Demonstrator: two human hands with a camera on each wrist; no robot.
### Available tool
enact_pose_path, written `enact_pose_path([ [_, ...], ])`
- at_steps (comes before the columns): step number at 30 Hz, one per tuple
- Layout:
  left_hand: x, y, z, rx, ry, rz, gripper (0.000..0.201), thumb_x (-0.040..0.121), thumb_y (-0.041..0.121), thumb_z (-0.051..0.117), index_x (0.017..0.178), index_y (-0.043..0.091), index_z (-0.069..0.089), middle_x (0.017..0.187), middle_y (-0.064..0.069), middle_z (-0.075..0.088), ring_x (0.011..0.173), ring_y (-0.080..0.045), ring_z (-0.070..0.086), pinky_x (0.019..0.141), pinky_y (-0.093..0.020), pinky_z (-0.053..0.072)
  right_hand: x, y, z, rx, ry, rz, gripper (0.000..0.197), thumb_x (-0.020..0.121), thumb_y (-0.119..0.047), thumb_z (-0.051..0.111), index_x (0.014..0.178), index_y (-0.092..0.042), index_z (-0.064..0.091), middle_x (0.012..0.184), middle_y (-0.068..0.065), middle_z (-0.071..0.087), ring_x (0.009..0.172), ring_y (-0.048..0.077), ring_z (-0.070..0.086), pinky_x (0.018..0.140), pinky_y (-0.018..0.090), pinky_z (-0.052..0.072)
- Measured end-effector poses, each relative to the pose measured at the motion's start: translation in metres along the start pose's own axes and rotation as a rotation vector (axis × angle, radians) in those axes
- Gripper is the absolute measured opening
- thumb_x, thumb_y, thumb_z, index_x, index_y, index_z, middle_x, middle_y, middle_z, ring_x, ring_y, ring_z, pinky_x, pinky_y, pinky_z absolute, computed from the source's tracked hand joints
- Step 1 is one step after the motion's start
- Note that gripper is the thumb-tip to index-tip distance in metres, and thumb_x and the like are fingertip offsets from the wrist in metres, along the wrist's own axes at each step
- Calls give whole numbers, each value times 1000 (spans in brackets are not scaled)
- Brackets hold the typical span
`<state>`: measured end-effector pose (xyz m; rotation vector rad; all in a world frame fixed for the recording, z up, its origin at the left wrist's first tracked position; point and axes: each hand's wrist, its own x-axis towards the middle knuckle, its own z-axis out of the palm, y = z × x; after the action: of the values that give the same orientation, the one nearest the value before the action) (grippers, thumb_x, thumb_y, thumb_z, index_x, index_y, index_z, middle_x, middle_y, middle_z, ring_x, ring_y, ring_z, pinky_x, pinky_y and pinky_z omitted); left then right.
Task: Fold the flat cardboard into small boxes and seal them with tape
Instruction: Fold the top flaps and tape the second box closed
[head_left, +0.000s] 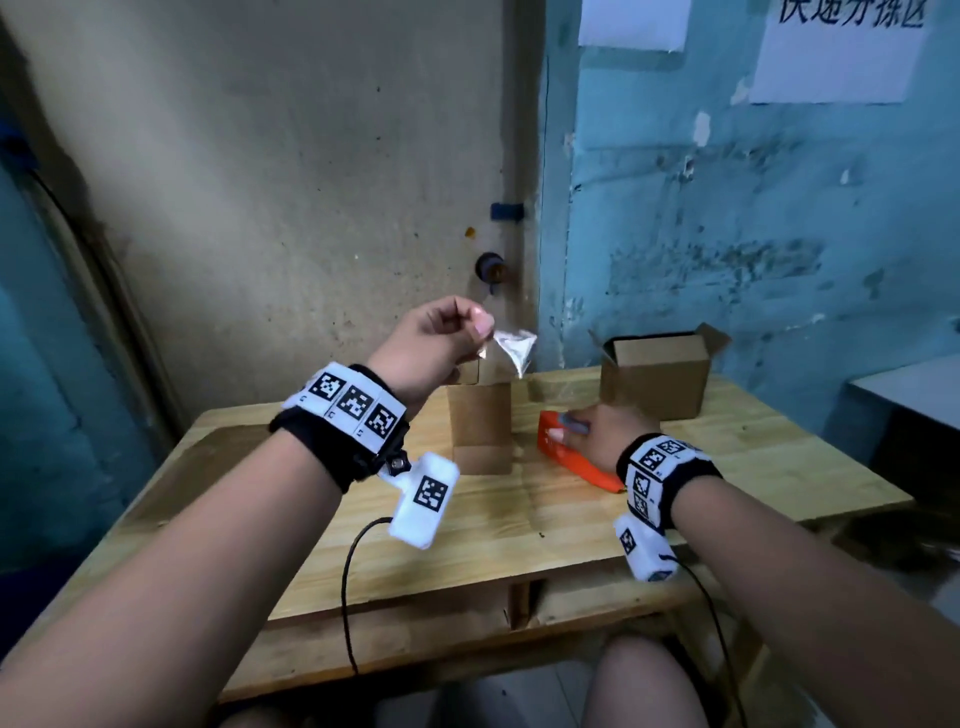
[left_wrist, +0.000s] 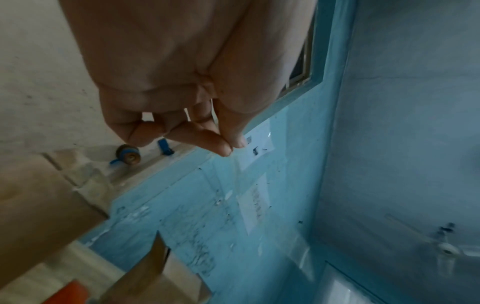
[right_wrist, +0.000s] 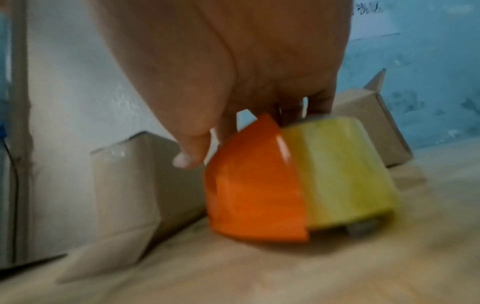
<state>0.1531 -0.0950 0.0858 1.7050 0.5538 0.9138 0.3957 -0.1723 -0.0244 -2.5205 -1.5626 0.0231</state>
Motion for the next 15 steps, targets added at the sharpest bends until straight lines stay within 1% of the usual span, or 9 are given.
enact_pose_path([
  [2, 1, -10, -2, -8, -7, -10, 19, 101, 14, 61, 84, 22, 59, 81, -3, 59, 61, -7, 51, 57, -26, 26, 0, -8, -14, 103, 133, -23, 52, 100, -68, 43, 133, -34, 66, 137, 12, 65, 122, 37, 62, 104, 50, 51],
  [3, 1, -14, -3, -12, -16, -14, 18, 101, 14, 61, 85, 22, 59, 85, -8, 58, 60, -6, 50, 56, -26, 25, -3, -13, -23, 266, 211, -73, 55, 100, -71, 39, 123, -32, 71, 124, 10, 71, 109, 32, 68, 96, 48, 55],
  [4, 1, -17, -4, -11, -22, -15, 17, 101, 14, 61, 86, 22, 59, 89, -13, 56, 60, -7, 49, 56, -25, 26, -8, -20, -35, 482, 255, -120, 67, 98, -79, 32, 115, -29, 74, 112, 6, 75, 98, 25, 71, 89, 43, 57],
  [6, 1, -21, -7, 3, -23, -14, 16, 100, 16, 62, 85, 22, 59, 92, -14, 55, 63, -8, 49, 56, -25, 27, -22, -39, -56, 885, 177, -144, 82, 89, -85, 27, 115, -25, 75, 104, 1, 77, 96, 19, 73, 89, 37, 56],
  [8, -1, -22, -7, 0, -25, -8, 17, 99, 17, 63, 84, 22, 59, 83, -8, 56, 63, -9, 49, 56, -25, 27, -34, -54, -72, 1082, 21, -181, 83, 83, -87, 31, 120, -25, 73, 106, 1, 78, 105, 20, 74, 98, 38, 55],
  [10, -2, -23, -8, -17, -21, 12, 16, 98, 16, 65, 84, 21, 61, 76, -1, 58, 62, -9, 51, 56, -26, 27, -40, -60, -76, 1066, -66, -253, 79, 78, -93, 42, 114, -30, 73, 108, -5, 79, 114, 16, 71, 110, 45, 48],
  [12, -4, -23, -10, -35, 5, 34, 12, 96, 15, 67, 85, 20, 65, 74, 0, 60, 60, -8, 54, 56, -27, 29, -42, -61, -75, 1019, -58, -299, 70, 73, -89, 62, 100, -26, 78, 108, -10, 79, 116, 13, 69, 114, 50, 45],
  [14, -5, -22, -15, -45, 43, 55, 9, 94, 13, 69, 87, 18, 68, 73, 0, 62, 63, -9, 56, 57, -25, 32, -42, -59, -72, 1050, -7, -309, 56, 68, -67, 86, 95, -18, 79, 102, -3, 80, 107, 17, 73, 108, 50, 52],
  [15, -6, -22, -17, -54, 64, 71, 7, 94, 12, 69, 88, 16, 70, 73, -1, 62, 65, -9, 56, 56, -23, 34, -43, -58, -70, 1064, 21, -315, 50, 68, -54, 92, 93, -13, 77, 97, 2, 80, 100, 19, 75, 104, 50, 56],
])
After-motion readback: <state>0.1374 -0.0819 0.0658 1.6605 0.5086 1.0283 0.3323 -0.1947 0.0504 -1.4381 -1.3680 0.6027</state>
